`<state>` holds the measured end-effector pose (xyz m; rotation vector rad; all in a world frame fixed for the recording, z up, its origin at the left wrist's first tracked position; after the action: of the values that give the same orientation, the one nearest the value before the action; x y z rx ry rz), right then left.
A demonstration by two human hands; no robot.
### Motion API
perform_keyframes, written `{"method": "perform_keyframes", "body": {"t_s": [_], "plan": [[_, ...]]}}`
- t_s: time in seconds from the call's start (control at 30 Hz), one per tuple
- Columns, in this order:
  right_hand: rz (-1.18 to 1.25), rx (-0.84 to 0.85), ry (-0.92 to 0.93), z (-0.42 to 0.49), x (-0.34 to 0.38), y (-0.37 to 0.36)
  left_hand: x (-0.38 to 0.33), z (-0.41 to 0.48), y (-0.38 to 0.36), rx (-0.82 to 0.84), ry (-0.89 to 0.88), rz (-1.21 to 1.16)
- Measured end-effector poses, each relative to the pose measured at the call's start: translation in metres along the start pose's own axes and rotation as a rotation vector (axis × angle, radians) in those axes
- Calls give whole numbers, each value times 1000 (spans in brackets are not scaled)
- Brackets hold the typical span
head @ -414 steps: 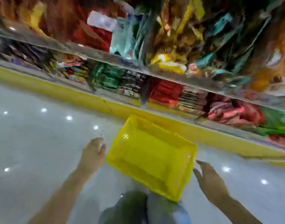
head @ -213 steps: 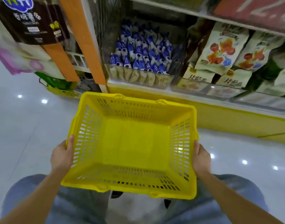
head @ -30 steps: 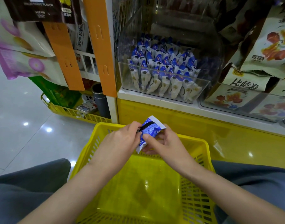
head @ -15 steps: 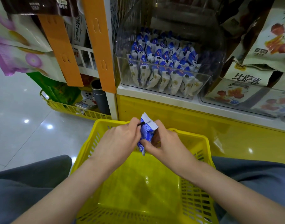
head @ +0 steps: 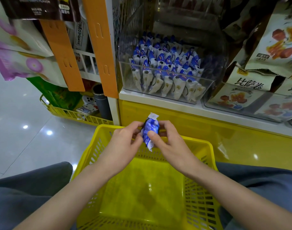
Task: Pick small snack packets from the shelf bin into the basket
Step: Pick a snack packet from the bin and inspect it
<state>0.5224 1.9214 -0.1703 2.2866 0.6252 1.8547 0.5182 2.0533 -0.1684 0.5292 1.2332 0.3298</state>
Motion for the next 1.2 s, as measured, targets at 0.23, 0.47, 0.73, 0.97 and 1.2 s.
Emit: {"method": "perform_keyframes", "body": {"t_s": [0.23, 0.47, 0.73, 0.97, 1.2], "plan": [[267, 76, -156, 10, 5, 6, -2, 5, -7, -14, 302, -653], [164, 70, -37, 13, 21, 7, -5, 3, -3, -46, 294, -664], [312, -28, -36, 13, 34, 6, -3, 10, 19, -110, 267, -565], [-193, -300, 381, 66, 137, 29, 4, 21, 53, -334, 195, -663], [-573, -200, 36, 168, 155, 14, 7, 24, 73, -369, 168, -734]]}}
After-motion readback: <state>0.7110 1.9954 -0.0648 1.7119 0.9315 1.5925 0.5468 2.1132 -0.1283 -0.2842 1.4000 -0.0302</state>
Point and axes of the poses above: each hand's wrist, its own z-axis towards the middle knuckle, its own y-axis out of the back of the hand, x = y × z, the point moved 5 cm from there along z, towards the middle knuckle, and after that the axes turned 11 degrees about -y, right-handed, at the moved point
